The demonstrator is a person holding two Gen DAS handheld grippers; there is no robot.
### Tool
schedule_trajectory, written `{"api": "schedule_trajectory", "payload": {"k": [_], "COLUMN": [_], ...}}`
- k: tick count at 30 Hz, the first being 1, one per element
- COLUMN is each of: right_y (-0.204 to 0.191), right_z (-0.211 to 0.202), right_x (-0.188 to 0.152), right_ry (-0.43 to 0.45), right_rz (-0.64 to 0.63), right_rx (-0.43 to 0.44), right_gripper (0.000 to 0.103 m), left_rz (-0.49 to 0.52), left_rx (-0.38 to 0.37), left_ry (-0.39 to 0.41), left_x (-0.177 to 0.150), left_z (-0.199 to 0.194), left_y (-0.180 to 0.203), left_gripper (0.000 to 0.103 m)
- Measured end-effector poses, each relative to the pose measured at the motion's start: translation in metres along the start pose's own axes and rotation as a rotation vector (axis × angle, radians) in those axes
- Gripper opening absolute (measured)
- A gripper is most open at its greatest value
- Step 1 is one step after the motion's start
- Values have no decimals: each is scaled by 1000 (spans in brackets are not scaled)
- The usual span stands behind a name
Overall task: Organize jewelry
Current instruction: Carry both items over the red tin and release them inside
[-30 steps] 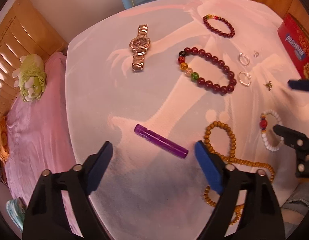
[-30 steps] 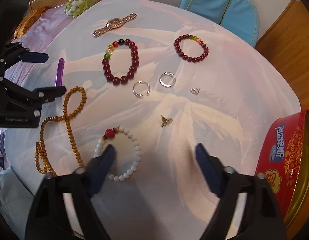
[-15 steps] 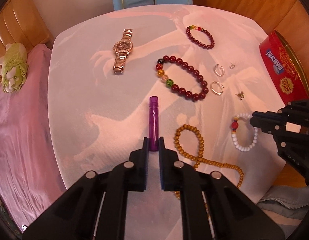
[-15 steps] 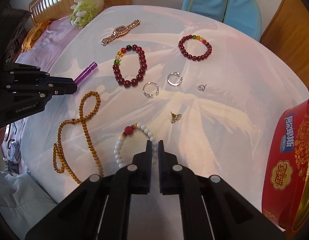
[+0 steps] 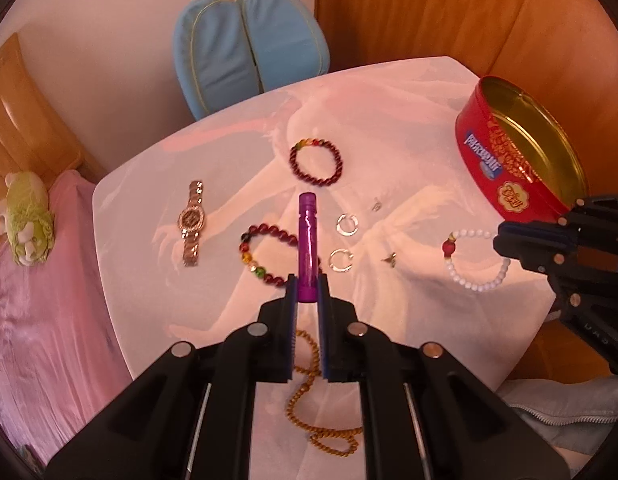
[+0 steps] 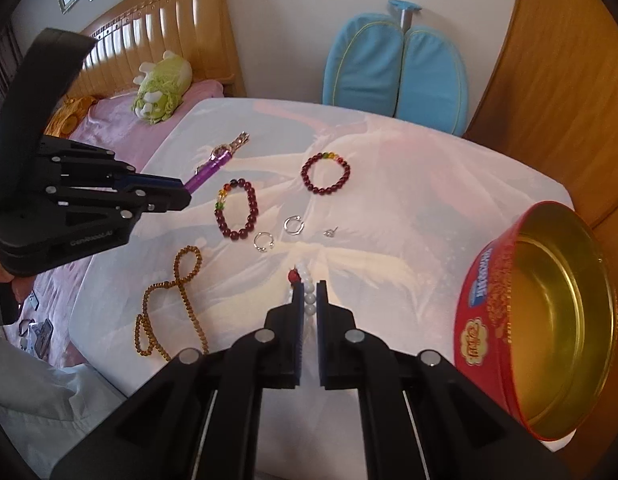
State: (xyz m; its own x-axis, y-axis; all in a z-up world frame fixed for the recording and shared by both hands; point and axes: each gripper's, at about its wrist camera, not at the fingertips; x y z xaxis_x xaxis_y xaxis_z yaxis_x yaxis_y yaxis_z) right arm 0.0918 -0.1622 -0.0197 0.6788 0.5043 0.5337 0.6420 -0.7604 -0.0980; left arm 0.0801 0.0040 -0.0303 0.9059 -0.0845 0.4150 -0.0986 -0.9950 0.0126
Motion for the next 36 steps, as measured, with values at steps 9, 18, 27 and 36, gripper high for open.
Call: {"api": "schedule_trajectory", "payload": {"k": [9, 18, 27, 36], "right_y": [72, 151, 213, 253], "right_z": [-90, -150, -138, -87], "right_x": [-12, -44, -57, -45], "right_ry": [163, 254, 210, 75], "right_rz": [102, 118, 217, 264], "right_rx": [-146, -231, -270, -262], "right_gripper": [6, 7, 7, 7], "left_rz": [215, 323, 433, 504], "left_rx": [-25, -41, -86, -149], "left_ry": [99, 137, 79, -17], "left_x": [57, 87, 115, 159], "left_z": [-26, -38, -1, 64], "left_y": [90, 196, 247, 266], "left_gripper": [10, 10, 10, 10]}}
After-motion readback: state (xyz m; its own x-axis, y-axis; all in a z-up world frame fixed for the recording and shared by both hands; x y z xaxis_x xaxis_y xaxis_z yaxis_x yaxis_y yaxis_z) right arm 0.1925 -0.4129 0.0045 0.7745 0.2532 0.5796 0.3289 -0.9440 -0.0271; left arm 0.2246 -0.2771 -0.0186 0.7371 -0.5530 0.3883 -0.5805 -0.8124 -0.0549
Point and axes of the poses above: each gripper's, at about its wrist camera, not at the fingertips, and z roughly the way its jaws point, y to its right, x to its top, and after that the axes turned 1 degree about z, right-handed
